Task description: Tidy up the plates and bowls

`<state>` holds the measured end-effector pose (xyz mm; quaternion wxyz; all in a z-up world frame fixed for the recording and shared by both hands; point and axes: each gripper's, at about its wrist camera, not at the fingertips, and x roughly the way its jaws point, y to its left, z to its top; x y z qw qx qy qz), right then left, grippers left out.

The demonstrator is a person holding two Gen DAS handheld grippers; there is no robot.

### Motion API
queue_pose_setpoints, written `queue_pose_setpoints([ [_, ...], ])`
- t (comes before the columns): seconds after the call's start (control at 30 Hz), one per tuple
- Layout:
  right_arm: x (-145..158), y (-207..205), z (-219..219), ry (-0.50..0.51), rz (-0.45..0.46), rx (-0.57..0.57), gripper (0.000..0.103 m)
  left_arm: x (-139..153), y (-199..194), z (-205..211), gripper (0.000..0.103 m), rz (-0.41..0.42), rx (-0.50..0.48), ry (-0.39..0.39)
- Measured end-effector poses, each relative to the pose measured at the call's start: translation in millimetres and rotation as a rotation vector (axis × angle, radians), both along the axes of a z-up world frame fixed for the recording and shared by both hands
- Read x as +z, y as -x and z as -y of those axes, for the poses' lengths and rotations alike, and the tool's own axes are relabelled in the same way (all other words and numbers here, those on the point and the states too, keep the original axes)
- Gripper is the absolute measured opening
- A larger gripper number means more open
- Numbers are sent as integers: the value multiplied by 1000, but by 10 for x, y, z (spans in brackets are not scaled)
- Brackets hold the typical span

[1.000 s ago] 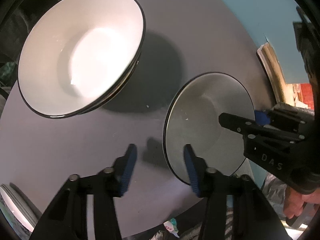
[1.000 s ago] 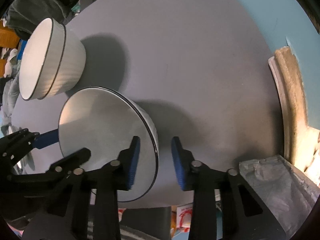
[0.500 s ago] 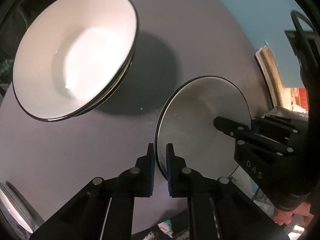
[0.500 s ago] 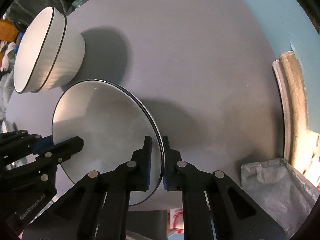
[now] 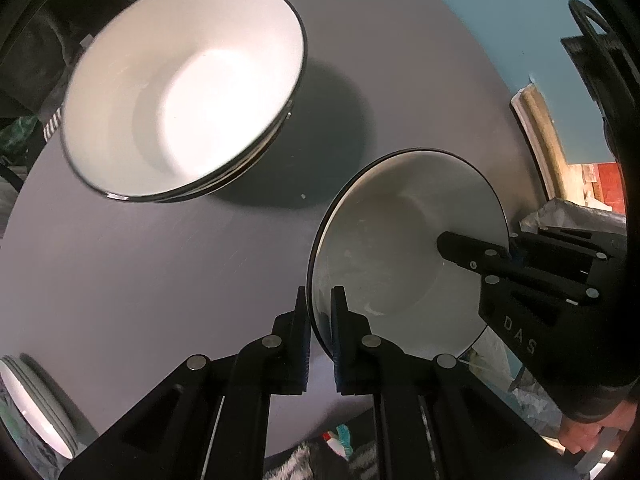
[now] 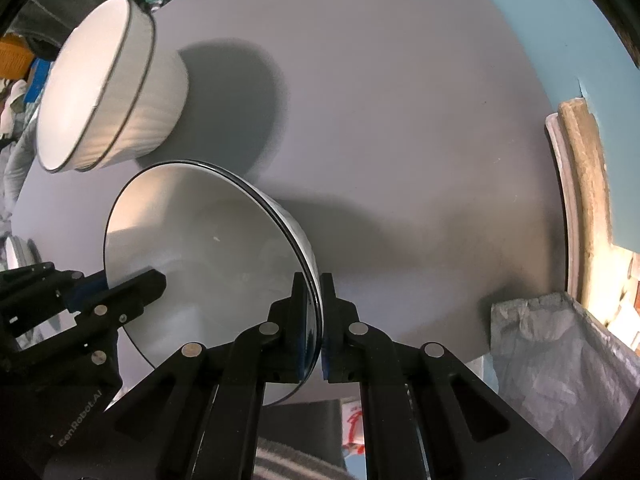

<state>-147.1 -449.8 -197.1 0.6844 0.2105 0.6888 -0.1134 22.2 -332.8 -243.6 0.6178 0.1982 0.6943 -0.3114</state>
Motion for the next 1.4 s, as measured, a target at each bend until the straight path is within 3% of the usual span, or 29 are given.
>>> queue_pose_setpoints([
  [0.4,653,-180,-57,19,40,31,6,499,-13,-299,9,43,29,62],
  [0.67,984,-253,-57,35,87,71,6,863,-240,-506,9,103,71,89],
  [1.03,980,-610,-248,46,113,136,6,971,-632,-604,9,148,146,86],
  [1.4,799,-988,-237,13,63,163,6,787,-935,-618,9,139,194,41],
])
